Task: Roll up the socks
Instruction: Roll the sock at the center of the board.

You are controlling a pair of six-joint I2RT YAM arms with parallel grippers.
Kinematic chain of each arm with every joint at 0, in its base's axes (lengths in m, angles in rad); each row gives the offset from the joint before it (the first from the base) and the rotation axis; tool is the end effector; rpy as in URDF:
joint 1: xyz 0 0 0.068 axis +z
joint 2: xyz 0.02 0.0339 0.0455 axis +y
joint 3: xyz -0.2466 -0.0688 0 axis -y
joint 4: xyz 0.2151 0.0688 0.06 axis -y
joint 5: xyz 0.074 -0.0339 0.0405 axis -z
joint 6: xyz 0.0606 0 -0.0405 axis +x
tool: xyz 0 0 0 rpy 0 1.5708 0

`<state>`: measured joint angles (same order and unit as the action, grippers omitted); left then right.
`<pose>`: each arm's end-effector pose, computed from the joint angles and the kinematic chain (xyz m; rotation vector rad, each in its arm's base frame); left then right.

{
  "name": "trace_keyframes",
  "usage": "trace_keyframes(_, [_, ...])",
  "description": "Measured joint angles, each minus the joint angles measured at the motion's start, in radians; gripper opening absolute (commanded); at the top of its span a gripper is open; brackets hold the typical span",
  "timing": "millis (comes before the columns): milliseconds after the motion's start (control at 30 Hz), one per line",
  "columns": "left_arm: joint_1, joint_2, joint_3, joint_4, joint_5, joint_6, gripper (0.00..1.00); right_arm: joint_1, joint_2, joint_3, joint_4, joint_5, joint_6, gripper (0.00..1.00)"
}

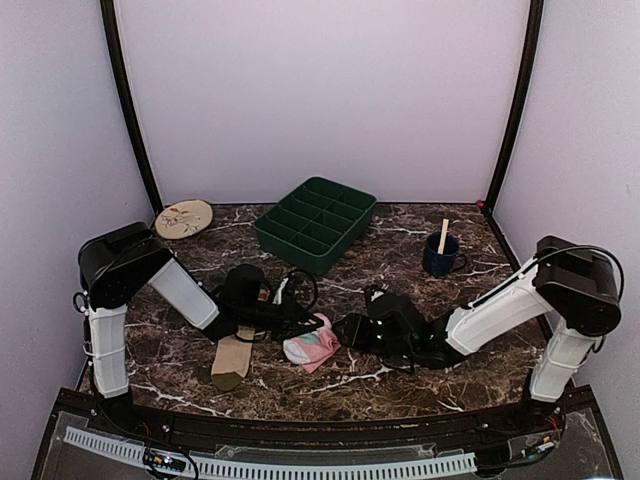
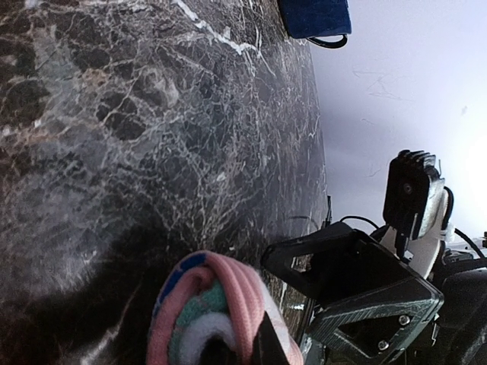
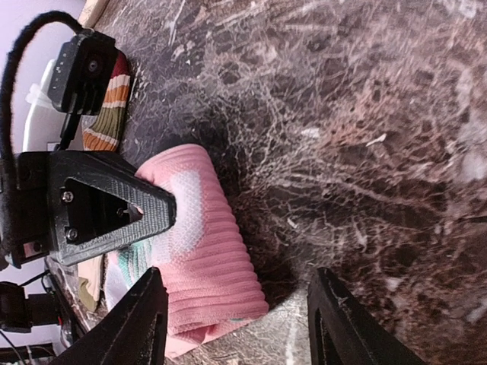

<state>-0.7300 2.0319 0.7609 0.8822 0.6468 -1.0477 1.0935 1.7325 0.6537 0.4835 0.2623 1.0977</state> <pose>0.2467 -0.2698 0.1002 0.1463 2.3427 -1.6768 0.1628 0.2805 0.1213 0.1663 2.3069 0.9491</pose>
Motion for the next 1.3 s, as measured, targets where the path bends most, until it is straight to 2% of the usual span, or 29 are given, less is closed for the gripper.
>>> trace_keyframes(567, [-0.029,0.0,-0.005,0.019,-0.064,-0.05,0.0,-0.028,0.095,-0.034,0.235,-0.132,0.14,0.61])
trace_keyframes(833, [-0.036,0.0,-0.012,0.038,-0.088,-0.088,0.0,-0.034,0.121,-0.029,0.265,-0.168,0.146,0.49])
trace_keyframes(967, [-0.04,0.0,-0.016,0.049,-0.1,-0.105,0.0,-0.036,0.132,-0.023,0.269,-0.179,0.146,0.48])
trace_keyframes(1067, [-0.044,0.0,-0.018,0.056,-0.111,-0.119,0.0,-0.038,0.136,-0.018,0.268,-0.188,0.145,0.49])
trace_keyframes(1200, [-0.05,0.003,-0.022,0.069,-0.126,-0.14,0.0,-0.04,0.143,-0.012,0.275,-0.202,0.143,0.56])
trace_keyframes(1300, [-0.055,0.003,-0.023,0.071,-0.138,-0.148,0.0,-0.041,0.143,-0.01,0.28,-0.214,0.135,0.56])
